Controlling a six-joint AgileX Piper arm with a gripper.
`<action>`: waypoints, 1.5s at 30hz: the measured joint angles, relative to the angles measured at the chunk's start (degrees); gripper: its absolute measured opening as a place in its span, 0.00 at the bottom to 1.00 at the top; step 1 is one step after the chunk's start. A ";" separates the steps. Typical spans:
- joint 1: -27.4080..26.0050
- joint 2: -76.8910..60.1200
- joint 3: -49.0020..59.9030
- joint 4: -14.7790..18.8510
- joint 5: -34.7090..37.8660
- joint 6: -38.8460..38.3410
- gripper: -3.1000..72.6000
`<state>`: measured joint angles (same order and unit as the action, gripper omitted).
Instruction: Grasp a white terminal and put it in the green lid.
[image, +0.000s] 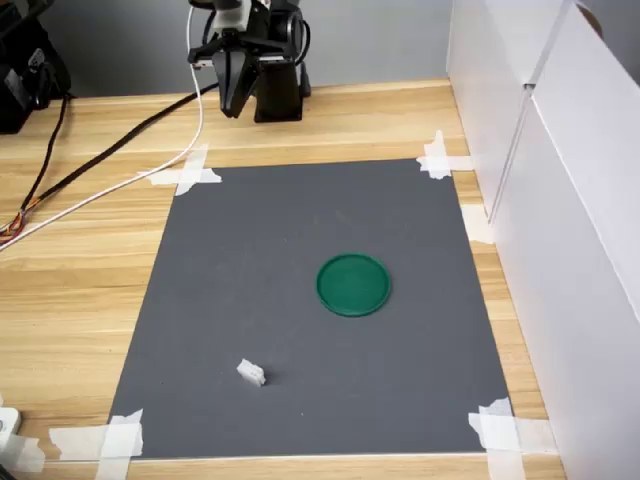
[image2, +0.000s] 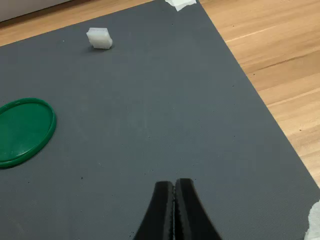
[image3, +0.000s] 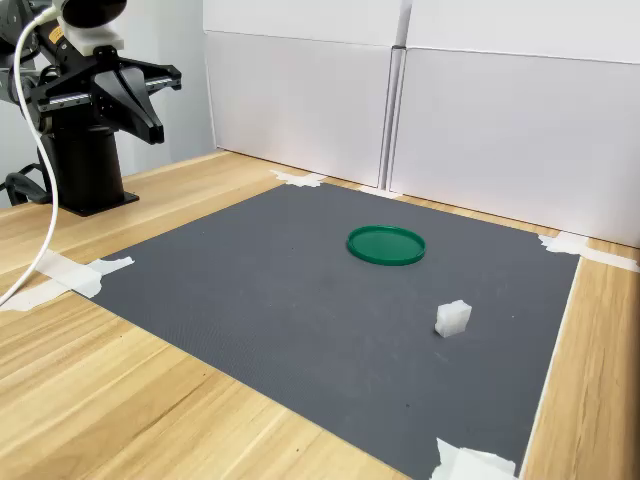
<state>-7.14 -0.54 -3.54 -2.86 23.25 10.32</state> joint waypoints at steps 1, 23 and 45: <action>0.00 0.00 0.00 0.00 0.00 0.00 0.01; 0.00 8.49 -8.97 2.86 4.68 -1.63 0.01; 0.85 62.17 -40.53 5.75 1.77 -25.60 0.01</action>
<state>-6.28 61.63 -44.07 2.89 25.02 -15.27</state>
